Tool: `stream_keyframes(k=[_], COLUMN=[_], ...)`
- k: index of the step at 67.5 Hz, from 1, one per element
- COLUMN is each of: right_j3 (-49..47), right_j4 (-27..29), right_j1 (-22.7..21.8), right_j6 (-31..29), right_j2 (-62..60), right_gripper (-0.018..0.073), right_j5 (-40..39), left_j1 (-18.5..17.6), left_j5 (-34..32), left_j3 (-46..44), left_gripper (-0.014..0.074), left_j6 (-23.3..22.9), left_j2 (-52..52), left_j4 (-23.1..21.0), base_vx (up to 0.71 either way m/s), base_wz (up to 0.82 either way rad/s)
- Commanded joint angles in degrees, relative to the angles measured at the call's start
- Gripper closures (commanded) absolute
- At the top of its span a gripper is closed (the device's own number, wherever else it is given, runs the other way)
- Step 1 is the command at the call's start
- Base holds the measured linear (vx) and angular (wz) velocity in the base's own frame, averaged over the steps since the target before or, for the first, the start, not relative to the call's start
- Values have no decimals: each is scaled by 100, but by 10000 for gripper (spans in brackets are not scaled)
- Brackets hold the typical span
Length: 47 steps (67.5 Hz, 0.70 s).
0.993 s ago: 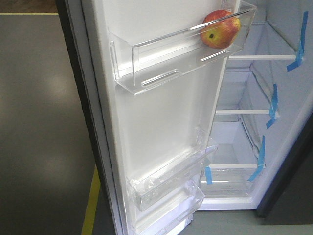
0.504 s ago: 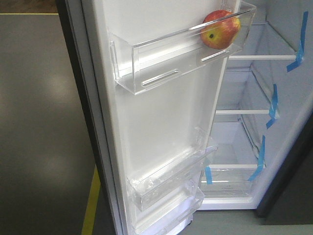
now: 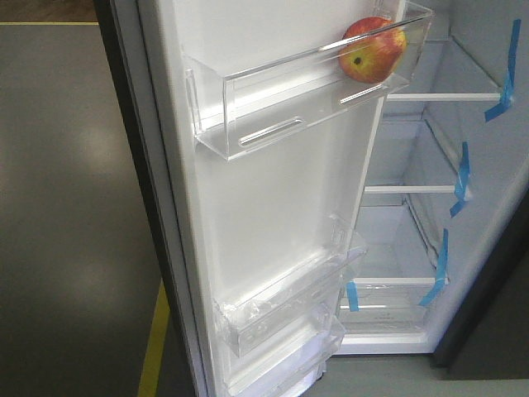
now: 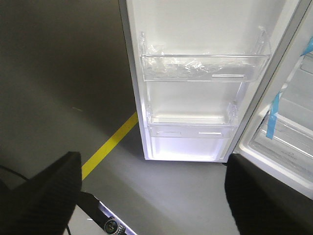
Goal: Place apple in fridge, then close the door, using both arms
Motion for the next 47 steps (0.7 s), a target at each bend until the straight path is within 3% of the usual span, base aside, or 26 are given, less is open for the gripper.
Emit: stream_keyframes(k=[1, 19, 38, 47], right_j3=[-146, -146, -146, -146], right_j4=[56, 56, 56, 56], right_j1=[-7, -7, -7, -7], right_j6=[-53, -53, -53, -53], right_j2=[105, 105, 105, 105], right_gripper=[-22, -22, -22, -22], right_j5=[25, 25, 25, 25], left_j1=[13, 13, 9, 9], left_j5=[-305, 425, 678, 678], left_j3=[-459, -1704, -2871, -3262], left_gripper=[602, 602, 602, 602], left_j6=[123, 926, 1020, 1318], left_j2=[583, 2074, 3292, 3705], left_j4=[-261, -921, -966, -1315], base_vx=[0, 0, 0, 0], base_wz=[0, 0, 0, 0])
